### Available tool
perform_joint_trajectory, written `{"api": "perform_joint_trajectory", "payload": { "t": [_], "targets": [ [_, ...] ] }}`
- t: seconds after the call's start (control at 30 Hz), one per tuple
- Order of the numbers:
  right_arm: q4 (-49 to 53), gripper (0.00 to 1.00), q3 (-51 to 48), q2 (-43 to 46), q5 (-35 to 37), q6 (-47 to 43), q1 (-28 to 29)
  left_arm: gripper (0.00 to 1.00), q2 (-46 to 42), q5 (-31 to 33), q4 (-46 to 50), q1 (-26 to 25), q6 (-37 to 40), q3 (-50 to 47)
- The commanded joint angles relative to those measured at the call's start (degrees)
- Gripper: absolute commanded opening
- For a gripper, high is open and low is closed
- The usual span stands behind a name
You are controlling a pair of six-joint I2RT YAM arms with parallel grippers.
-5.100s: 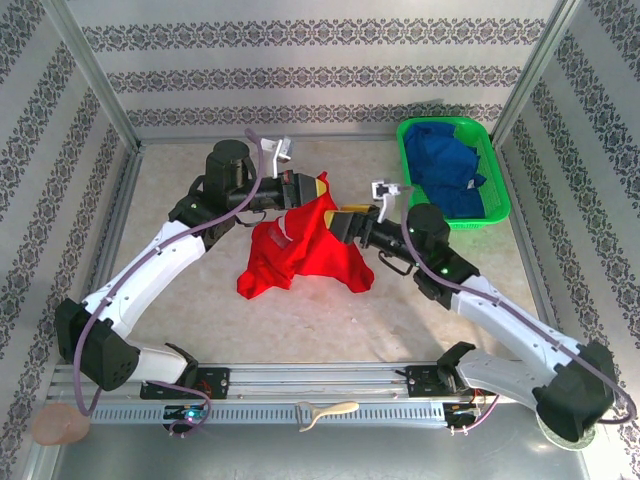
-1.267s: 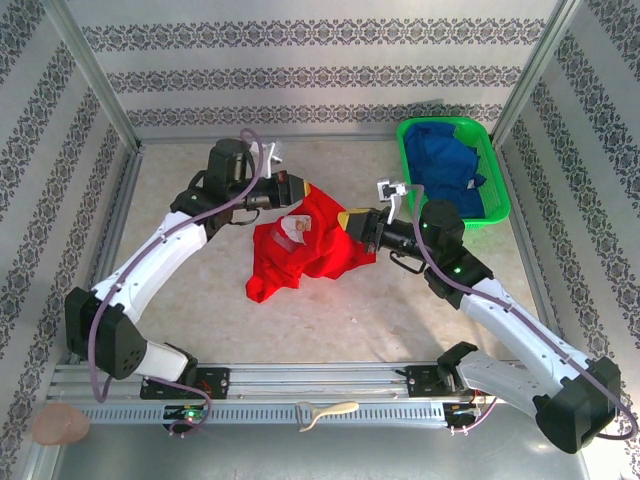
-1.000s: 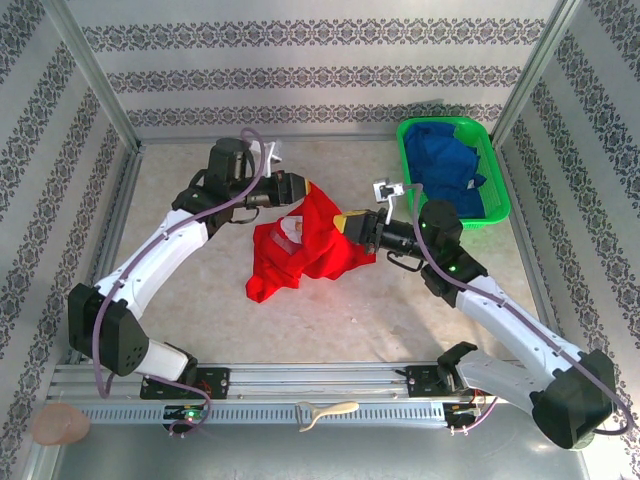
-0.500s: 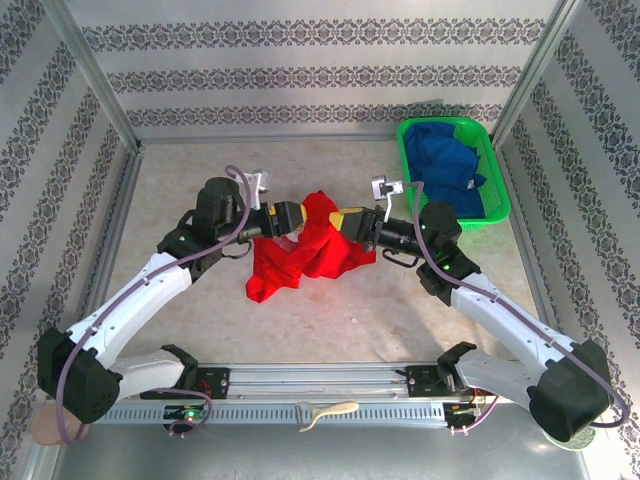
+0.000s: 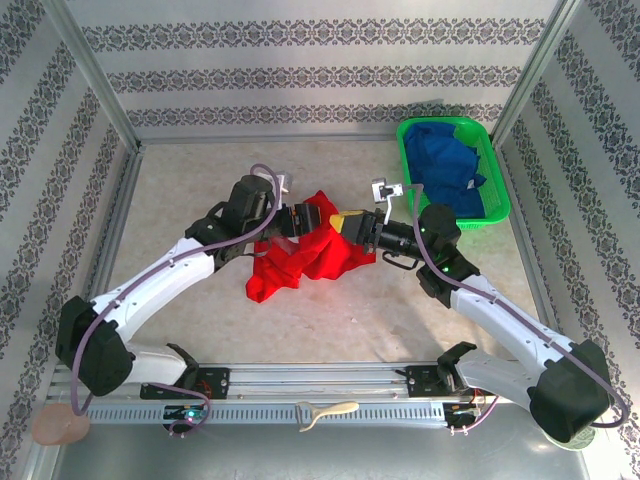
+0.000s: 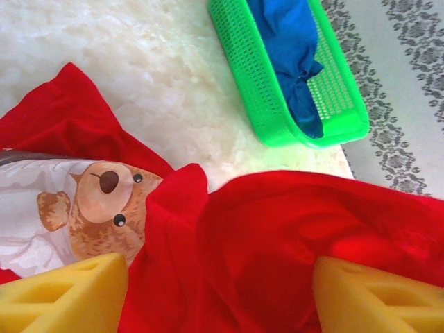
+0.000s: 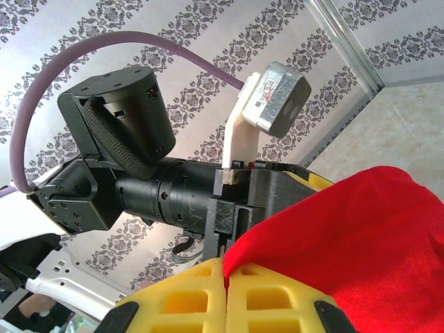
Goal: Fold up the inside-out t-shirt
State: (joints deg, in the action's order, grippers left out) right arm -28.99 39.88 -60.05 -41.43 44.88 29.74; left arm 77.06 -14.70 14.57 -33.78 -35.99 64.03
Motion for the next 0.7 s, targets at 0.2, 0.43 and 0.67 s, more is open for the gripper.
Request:
{"api": "perform_joint_trajectory", "payload": {
  "t": [0.2, 0.43, 0.67],
  "targets": [
    [-2.6, 0.00, -0.5, 1.3, 0.3, 0.2, -0.2, 0.39, 5.0, -0.5, 0.5, -1.0, 2.3, 3.8],
    [0.0, 0.00, -4.2, 2.7, 4.5, -1.0, -5.7, 0.00, -0.7, -10.0, 5.3, 2.9, 9.7, 10.9],
    [-1.9, 0.00, -7.3, -2.3, 8.4, 2.0, -12.9, 0.00, -5.9, -34.8, -1.9, 11.2, 6.6, 11.9]
  ]
}}
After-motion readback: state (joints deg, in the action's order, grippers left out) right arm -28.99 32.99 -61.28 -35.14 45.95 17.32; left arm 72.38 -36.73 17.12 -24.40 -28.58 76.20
